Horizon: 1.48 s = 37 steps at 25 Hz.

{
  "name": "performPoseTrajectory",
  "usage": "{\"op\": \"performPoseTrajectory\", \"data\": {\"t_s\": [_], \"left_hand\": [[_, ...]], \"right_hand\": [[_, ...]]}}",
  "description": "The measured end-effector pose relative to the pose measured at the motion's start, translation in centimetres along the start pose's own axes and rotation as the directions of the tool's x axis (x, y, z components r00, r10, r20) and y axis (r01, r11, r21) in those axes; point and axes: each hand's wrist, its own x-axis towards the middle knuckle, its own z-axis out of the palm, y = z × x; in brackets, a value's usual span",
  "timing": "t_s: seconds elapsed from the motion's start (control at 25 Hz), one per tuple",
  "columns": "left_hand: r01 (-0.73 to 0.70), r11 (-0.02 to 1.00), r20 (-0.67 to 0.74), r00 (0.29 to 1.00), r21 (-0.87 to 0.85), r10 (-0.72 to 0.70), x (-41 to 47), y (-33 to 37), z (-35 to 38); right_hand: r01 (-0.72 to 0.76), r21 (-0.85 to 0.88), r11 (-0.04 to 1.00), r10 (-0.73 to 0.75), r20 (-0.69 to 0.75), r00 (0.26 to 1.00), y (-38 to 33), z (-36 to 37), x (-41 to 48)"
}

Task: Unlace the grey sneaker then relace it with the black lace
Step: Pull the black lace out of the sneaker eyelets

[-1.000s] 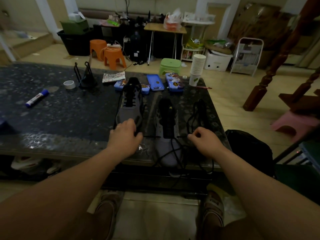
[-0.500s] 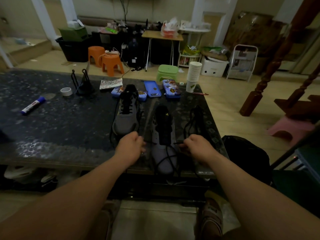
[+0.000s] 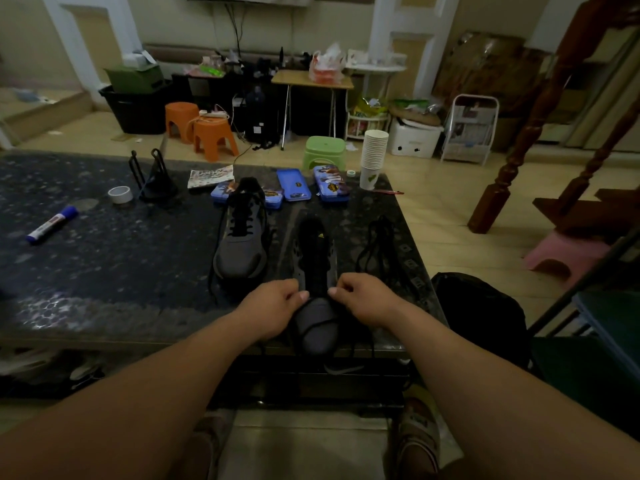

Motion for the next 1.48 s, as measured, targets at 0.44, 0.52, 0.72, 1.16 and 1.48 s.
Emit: {"op": "performPoseTrajectory", "data": {"t_s": [0.44,0.52,0.72,1.16,1.48], "left_hand": [[0.061,0.994,-0.044,0.997,-0.093,-0.065,-0.2,0.1,-0.5],[0.026,0.997,-0.035,0.999,-0.069,-0.028,-0.2,0.0,-0.8],[0.115,0.885,-0.071,0.984,-0.451,-0.164,-0.9,-0.4,-1.2],[0.012,0.968,-0.196,0.98,0.25,0.039,-0.8,-0.4,-0.8],[-0.083,0.979,-0.056,0.994,0.185,0.095,-0.5,0.0,-1.8]], "right_hand": [[0.003,-0.012,1.0,-0.002,0.048,0.999,-0.4,-0.3,0.5],[0.017,-0.012,1.0,-0.016,0.073,0.997,-0.3,-0.4,0.7],[-0.126,0.172,0.977,0.122,0.033,0.992,0.7,-0.7,0.3],[-0.002,-0.028,1.0,0.004,0.042,0.999,-0.3,-0.5,0.2],[0.015,0.082,0.996,-0.016,0.008,1.0,0.5,-0.2,0.1]]}}
